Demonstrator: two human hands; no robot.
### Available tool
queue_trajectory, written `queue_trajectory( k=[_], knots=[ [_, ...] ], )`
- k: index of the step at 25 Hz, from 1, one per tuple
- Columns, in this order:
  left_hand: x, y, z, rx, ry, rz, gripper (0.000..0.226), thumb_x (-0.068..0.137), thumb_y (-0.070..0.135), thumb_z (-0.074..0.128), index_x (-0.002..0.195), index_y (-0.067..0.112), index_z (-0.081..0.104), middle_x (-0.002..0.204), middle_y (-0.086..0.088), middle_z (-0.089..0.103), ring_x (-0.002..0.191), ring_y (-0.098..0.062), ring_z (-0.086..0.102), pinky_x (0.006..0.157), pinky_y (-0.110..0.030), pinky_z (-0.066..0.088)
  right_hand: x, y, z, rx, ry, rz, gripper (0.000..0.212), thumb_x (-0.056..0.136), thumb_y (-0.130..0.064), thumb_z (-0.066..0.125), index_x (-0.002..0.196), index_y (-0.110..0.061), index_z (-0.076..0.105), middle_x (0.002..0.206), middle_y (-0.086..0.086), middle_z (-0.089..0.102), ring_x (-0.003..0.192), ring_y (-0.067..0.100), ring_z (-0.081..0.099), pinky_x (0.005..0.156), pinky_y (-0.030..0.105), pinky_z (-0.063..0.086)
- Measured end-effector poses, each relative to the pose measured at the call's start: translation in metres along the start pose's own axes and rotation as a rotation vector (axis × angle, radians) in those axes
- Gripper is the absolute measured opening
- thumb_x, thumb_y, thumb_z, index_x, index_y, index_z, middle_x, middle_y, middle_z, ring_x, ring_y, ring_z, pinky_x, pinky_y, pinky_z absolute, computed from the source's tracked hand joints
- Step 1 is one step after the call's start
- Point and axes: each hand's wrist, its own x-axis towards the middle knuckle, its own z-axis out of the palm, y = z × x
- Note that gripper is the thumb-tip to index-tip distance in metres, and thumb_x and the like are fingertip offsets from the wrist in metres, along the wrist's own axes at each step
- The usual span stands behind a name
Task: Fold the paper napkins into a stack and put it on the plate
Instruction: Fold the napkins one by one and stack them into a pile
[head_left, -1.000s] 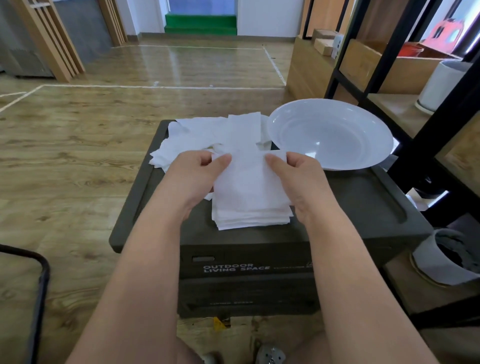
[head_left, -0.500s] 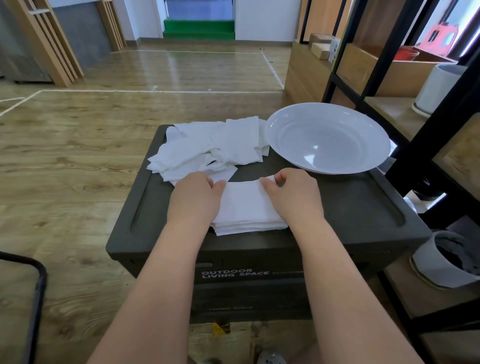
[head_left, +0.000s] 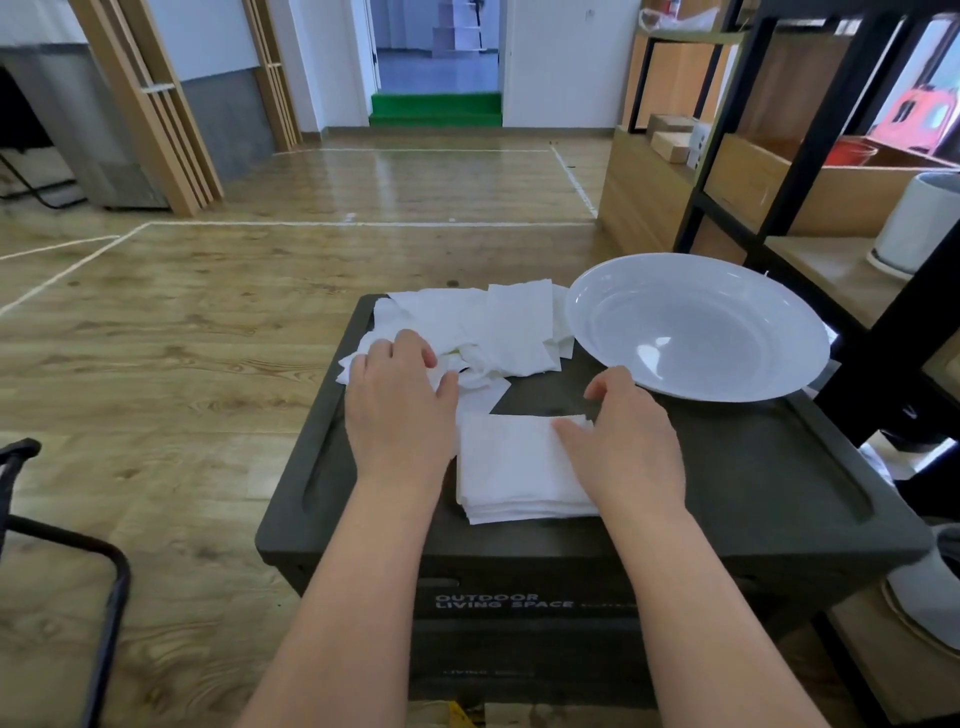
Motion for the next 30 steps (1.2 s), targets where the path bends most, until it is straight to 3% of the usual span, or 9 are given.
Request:
queue_trajectory(
  k=[2, 5, 9, 11, 16, 19, 24, 28, 30],
  knots=[
    [0.011, -0.009, 0.002, 0.055, 0.091, 0.028, 0.029, 0.083, 0.027, 0.068, 0.107, 0.015, 0.057, 0.107, -0.007, 0.058, 0.095, -0.024, 0.042, 0.078, -0.030, 0.035, 0.000, -0.003, -0.004, 0.100, 0.092, -0.042, 0.020, 0.087, -0.031, 0.063, 0.098, -0.022, 0.048, 0.078, -0.005, 0.053, 0.069, 0.011, 0.050, 0.057, 0.024, 0.035],
    [0.021, -0.022, 0.007, 0.092, -0.012, -0.032, 0.035, 0.085, 0.029, 0.066, 0.117, 0.017, 0.061, 0.119, -0.008, 0.058, 0.107, -0.030, 0.043, 0.090, -0.036, 0.035, 0.001, -0.007, -0.008, 0.199, 0.144, -0.078, 0.011, 0.090, -0.030, 0.059, 0.093, -0.023, 0.052, 0.070, -0.007, 0.050, 0.062, 0.009, 0.049, 0.054, 0.019, 0.038],
    [0.024, -0.026, 0.005, -0.020, -0.029, -0.001, 0.006, 0.089, 0.020, 0.062, 0.088, 0.021, 0.069, 0.091, -0.010, 0.063, 0.086, -0.028, 0.052, 0.075, -0.040, 0.043, 0.001, -0.007, -0.009, 0.235, 0.137, -0.071, 0.008, 0.091, -0.029, 0.057, 0.090, -0.025, 0.051, 0.067, -0.009, 0.050, 0.060, 0.008, 0.050, 0.052, 0.016, 0.036],
    [0.025, -0.026, 0.004, -0.037, -0.015, 0.015, 0.022, 0.091, 0.014, 0.056, 0.073, 0.026, 0.051, 0.074, -0.006, 0.051, 0.072, -0.022, 0.042, 0.065, -0.040, 0.042, 0.001, -0.006, -0.009, 0.244, 0.137, -0.077, 0.007, 0.091, -0.029, 0.057, 0.090, -0.024, 0.052, 0.067, -0.009, 0.051, 0.059, 0.008, 0.050, 0.052, 0.015, 0.036],
    [0.021, -0.021, -0.006, -0.179, 0.103, 0.074, 0.013, 0.093, 0.021, 0.057, 0.088, 0.019, 0.069, 0.082, 0.003, 0.064, 0.076, -0.018, 0.054, 0.064, -0.026, 0.035, 0.000, -0.008, -0.008, 0.258, 0.127, -0.086, 0.004, 0.091, -0.028, 0.056, 0.090, -0.026, 0.053, 0.067, -0.010, 0.053, 0.060, 0.007, 0.052, 0.052, 0.014, 0.035],
    [0.017, -0.010, -0.014, -0.395, 0.103, 0.088, 0.011, 0.092, 0.028, 0.056, 0.086, 0.024, 0.064, 0.074, 0.019, 0.061, 0.068, 0.002, 0.053, 0.059, -0.009, 0.034, -0.001, -0.009, -0.008, 0.288, 0.075, -0.091, 0.008, 0.090, -0.030, 0.058, 0.097, -0.028, 0.054, 0.078, -0.011, 0.057, 0.068, 0.005, 0.055, 0.055, 0.014, 0.038],
    [0.015, 0.005, -0.026, -0.776, -0.158, 0.053, 0.019, 0.091, 0.032, 0.058, 0.076, 0.043, 0.060, 0.065, 0.024, 0.059, 0.054, -0.003, 0.044, 0.051, -0.018, 0.036, -0.003, -0.019, -0.011, 0.625, -0.159, -0.071, 0.055, 0.082, -0.043, 0.065, 0.131, -0.040, 0.040, 0.110, -0.029, 0.048, 0.098, -0.006, 0.052, 0.070, 0.010, 0.039],
    [0.011, 0.009, -0.026, -0.929, -0.367, -0.039, 0.008, 0.087, 0.037, 0.062, 0.083, 0.035, 0.068, 0.074, 0.014, 0.068, 0.070, -0.014, 0.060, 0.063, -0.032, 0.046, -0.001, -0.019, -0.017, 0.882, -0.262, -0.049, 0.006, 0.086, -0.041, 0.062, 0.092, -0.041, 0.065, 0.089, -0.031, 0.067, 0.084, -0.011, 0.062, 0.058, 0.007, 0.048],
    [0.011, 0.008, -0.020, -0.954, -0.437, -0.153, 0.019, 0.080, 0.047, 0.064, 0.086, 0.030, 0.071, 0.086, 0.011, 0.073, 0.082, -0.014, 0.067, 0.071, -0.031, 0.051, -0.002, -0.018, -0.019, 0.963, -0.256, 0.013, 0.009, 0.088, -0.036, 0.061, 0.082, -0.037, 0.068, 0.083, -0.025, 0.071, 0.078, -0.007, 0.065, 0.056, 0.010, 0.052]
  ],
)
